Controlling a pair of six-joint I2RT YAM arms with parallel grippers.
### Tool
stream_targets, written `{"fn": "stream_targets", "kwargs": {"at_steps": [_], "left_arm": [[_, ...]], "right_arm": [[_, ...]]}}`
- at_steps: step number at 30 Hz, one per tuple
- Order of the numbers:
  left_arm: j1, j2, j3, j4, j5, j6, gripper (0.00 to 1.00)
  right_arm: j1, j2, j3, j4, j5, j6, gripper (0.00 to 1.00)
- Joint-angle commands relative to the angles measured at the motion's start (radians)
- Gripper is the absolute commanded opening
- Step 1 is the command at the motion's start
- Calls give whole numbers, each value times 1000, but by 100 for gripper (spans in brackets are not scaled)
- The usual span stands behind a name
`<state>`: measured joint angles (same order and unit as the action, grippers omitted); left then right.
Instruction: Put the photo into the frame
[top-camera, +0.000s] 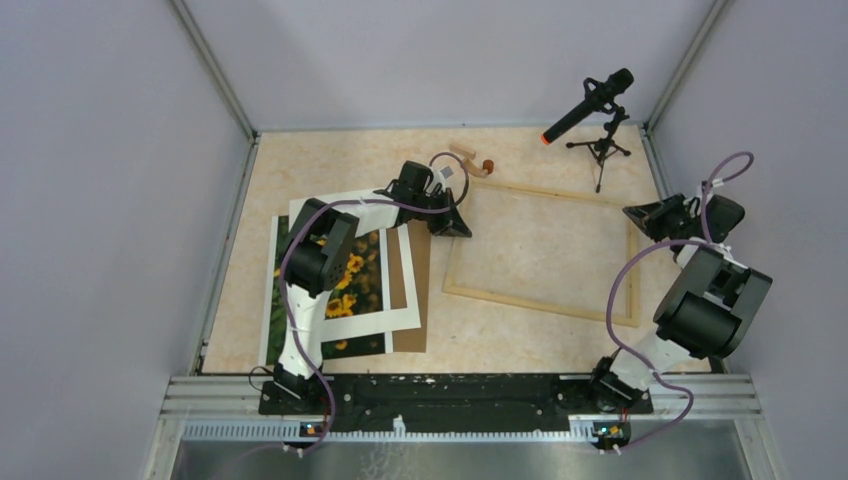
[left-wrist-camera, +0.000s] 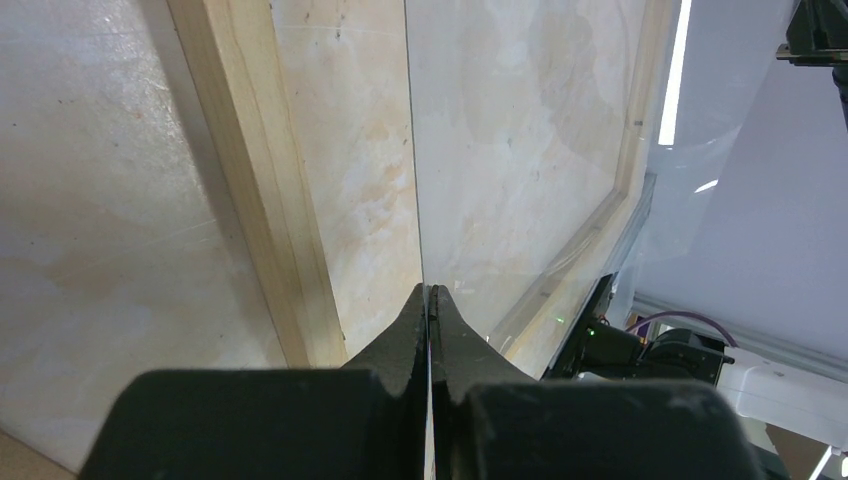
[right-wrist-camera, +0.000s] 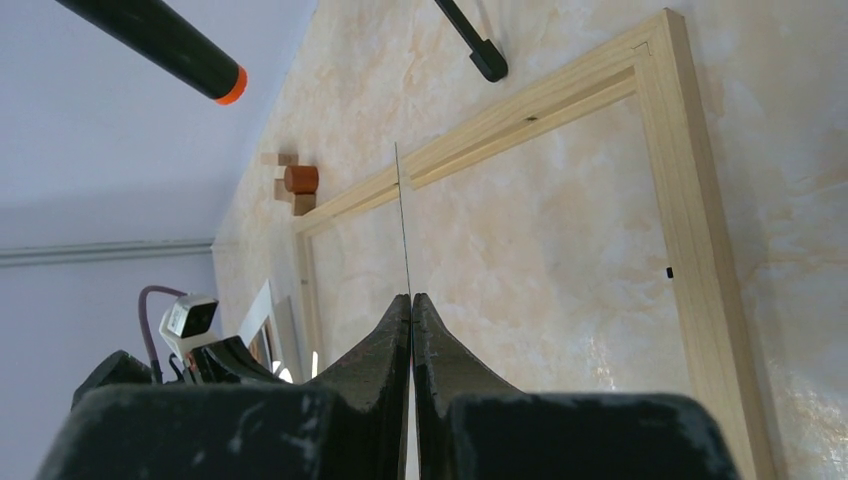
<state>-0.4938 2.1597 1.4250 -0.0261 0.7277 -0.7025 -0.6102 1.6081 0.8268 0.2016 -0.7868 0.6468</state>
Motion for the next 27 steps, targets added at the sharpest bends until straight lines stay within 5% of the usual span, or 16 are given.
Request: {"fn": "stream_targets", "kwargs": {"at_steps": [1, 27], "left_arm": [[0, -24, 11, 38, -6, 3, 0], [-17, 31, 4, 81, 6, -41, 0]], "right_arm": [[-15, -23, 49, 53, -13, 4, 0], [-31, 77, 78, 140, -27, 51, 0]]}}
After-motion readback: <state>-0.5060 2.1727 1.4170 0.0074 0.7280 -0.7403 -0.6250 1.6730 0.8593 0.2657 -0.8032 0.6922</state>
